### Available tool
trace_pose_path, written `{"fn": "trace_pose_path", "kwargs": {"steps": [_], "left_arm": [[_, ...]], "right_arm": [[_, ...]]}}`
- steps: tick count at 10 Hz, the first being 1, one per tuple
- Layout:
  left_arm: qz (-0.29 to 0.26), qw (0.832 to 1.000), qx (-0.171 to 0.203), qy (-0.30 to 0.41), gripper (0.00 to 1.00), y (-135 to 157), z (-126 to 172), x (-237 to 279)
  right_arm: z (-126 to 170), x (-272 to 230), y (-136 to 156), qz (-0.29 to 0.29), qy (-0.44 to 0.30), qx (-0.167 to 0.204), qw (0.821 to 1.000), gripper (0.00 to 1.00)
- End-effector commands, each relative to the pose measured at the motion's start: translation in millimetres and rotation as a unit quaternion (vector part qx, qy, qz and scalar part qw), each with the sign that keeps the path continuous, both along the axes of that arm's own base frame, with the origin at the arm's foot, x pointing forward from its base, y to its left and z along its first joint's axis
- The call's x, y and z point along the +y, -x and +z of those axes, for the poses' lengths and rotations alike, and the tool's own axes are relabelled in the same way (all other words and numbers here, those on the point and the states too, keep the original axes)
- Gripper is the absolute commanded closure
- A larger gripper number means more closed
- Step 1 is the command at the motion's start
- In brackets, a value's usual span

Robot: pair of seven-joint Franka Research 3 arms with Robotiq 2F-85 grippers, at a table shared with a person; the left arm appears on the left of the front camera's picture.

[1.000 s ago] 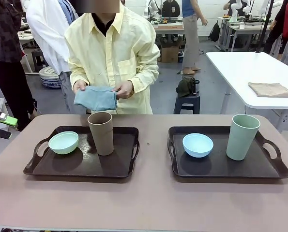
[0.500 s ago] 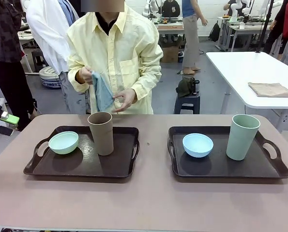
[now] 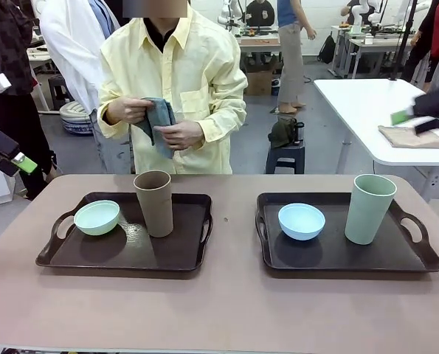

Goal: Set up a tray with a mat and arrange the tableware.
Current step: Pick up the Picnic Bowl and Reusable plastic cup from the Handle tray in front of the human's position and hold them in the air.

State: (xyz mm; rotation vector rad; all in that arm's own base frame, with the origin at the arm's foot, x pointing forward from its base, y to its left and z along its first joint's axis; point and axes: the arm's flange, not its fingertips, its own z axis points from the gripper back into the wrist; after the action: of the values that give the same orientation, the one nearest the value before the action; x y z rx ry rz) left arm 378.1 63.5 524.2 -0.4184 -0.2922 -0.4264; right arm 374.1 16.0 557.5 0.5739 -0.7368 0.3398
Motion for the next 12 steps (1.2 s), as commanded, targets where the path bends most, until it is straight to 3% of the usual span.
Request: {"fn": "trace_pose_path", "kwargs": {"steps": [1,2,4,6,8,9,12], "left_arm": [[0.046,0.996,0.028,-0.064,0.0,-5,10,-13],[0.061,0.994,0.036,-0.084,0.0,-6,24,-19],[0.084,0.989,0.064,-0.103,0.0,-1,42,-23],[0.096,0.987,0.082,-0.096,0.0,-2,48,-23],[0.076,0.99,0.084,-0.08,0.0,-1,40,-21],[0.091,0.989,0.074,-0.095,0.0,1,43,-23],[0.091,0.989,0.074,-0.095,0.0,1,43,-23]], "right_arm": [[-32,69,-38,0.053,0.041,-0.067,0.996,0.0],[-40,120,-41,0.117,0.079,-0.093,0.986,0.0],[-67,184,-42,0.175,0.144,-0.117,0.967,0.0],[-83,219,-45,0.234,0.153,-0.098,0.955,0.0],[-83,217,-51,0.225,0.126,-0.094,0.962,0.0],[-88,231,-34,0.233,0.155,-0.087,0.956,0.0],[-88,231,-34,0.233,0.155,-0.087,0.956,0.0]]}}
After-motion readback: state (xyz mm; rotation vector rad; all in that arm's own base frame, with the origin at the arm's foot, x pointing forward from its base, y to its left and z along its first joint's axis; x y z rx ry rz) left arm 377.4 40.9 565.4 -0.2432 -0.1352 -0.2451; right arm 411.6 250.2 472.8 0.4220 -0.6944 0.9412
